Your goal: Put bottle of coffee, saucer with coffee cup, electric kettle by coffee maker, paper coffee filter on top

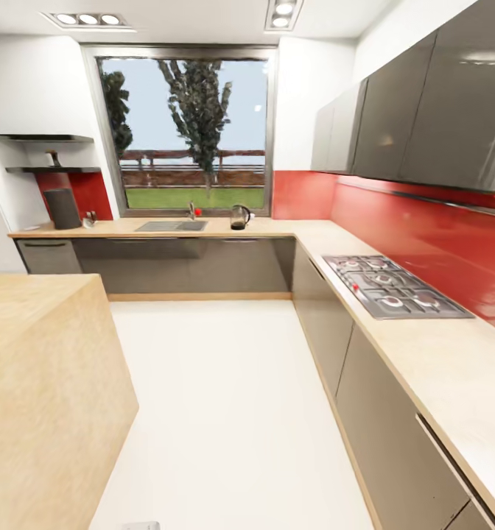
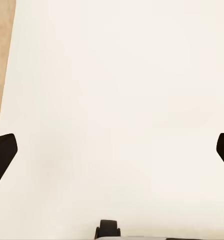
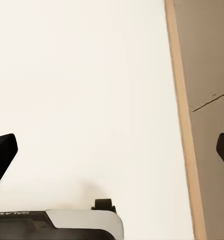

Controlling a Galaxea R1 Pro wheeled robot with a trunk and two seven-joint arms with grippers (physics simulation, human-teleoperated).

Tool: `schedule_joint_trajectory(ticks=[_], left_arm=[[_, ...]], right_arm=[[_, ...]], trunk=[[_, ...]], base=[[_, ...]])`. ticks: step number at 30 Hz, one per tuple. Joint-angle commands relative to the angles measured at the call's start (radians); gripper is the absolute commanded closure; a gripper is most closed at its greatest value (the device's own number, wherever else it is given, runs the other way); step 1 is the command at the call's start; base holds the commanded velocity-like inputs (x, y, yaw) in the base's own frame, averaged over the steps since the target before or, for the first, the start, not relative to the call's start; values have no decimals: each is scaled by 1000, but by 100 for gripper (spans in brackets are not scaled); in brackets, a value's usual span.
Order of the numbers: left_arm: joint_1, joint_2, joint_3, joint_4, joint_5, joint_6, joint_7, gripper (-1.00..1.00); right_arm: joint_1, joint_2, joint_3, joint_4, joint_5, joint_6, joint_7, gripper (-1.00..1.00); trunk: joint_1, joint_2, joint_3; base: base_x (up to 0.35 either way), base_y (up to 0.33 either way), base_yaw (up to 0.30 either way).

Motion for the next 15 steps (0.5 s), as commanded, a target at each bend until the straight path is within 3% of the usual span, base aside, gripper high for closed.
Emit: schedule_joint_trajectory(ticks=[1, 9, 15], left_arm=[[-1, 0, 5, 1, 1, -3, -1, -100], [-1, 0, 5, 1, 1, -3, -1, -100], [-1, 0, 5, 1, 1, -3, -1, -100]], right_arm=[[0, 0, -2, 0, 0, -3, 0, -100], [0, 0, -2, 0, 0, -3, 0, -100], [0, 0, 0, 0, 1, -3, 0, -100]], trunk=[[1, -2, -2], [1, -2, -2], [1, -2, -2]], base=[[336, 0, 266], [336, 0, 263], [336, 0, 34]])
